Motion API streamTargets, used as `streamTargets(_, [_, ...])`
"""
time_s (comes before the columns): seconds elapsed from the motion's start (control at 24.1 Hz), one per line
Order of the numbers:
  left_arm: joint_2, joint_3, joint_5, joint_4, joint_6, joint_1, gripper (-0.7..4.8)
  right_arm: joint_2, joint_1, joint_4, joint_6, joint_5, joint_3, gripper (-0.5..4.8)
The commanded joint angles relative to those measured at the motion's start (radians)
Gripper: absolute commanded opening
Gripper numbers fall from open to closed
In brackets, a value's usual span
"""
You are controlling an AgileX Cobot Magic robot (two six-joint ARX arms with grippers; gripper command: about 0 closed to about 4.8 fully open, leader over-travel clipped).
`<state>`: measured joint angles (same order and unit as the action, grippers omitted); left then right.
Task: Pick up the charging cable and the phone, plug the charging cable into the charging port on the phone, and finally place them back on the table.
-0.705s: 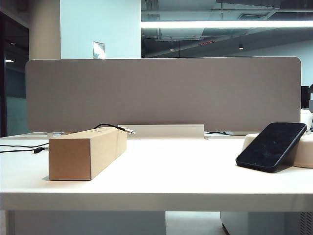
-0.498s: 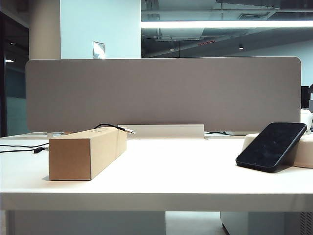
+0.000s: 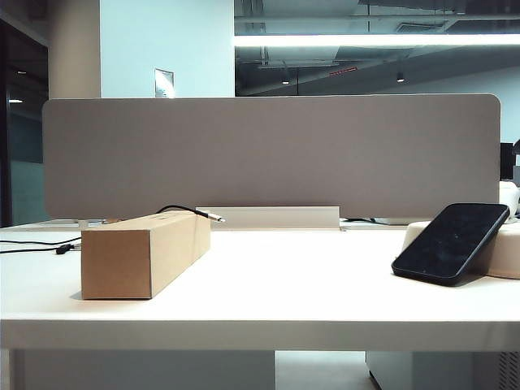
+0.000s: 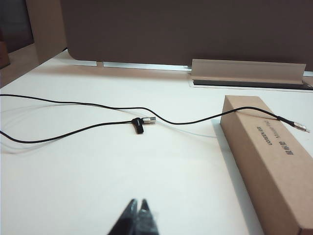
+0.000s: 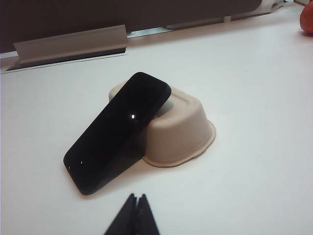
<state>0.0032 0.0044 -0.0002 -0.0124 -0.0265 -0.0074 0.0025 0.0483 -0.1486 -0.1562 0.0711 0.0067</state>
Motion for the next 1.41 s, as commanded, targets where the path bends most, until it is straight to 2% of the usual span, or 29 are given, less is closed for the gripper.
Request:
streamTargets(0.04, [0.001,0.003,0.004,0.013,0.004,0.001,-0.06,-0.002,0.001,0.011,0.004,-0.007,-0.005,-0.01])
streamTargets(0.17, [0.001,0.003,0.004,0.013,0.004,0.001,-0.06,-0.002,0.001,0.011,0.014,-0.067,-0.005,-0.01])
streamTargets(0.33, [0.001,0.003,0.004,0.013,0.004,0.001,-0.06,-0.002,0.001,0.011,0.114,-0.128,-0.005,-0.01])
streamTargets(0.54, [0.001,0.003,0.004,0.014,0.004,0.001,-0.06,-0.002,0.001,0.011,0.111,-0.129,-0.005,-0.01])
streamTargets(0.71, [0.001,0.004,0.005,0.031,-0.02,0.001,-0.06,-0.002,0.001,0.024,0.02,-0.13,-0.004,-0.01])
streamTargets(0.87, [0.001,0.014,0.005,0.066,-0.045,0.001,-0.06,-0.002,0.001,0.069,0.021,-0.137,-0.004,-0.01])
streamTargets(1.16, [0.02,0.079,0.052,0.042,-0.045,0.001,-0.06,-0.001,0.001,0.101,0.021,-0.138,-0.001,-0.02])
streamTargets(1.33, [0.083,0.125,0.086,0.036,-0.043,0.001,-0.06,0.001,0.001,0.101,0.017,-0.137,0.016,-0.02])
streamTargets(1.41, [0.188,0.184,0.123,0.037,-0.03,0.001,-0.06,0.002,0.001,0.098,0.017,-0.137,0.049,-0.02])
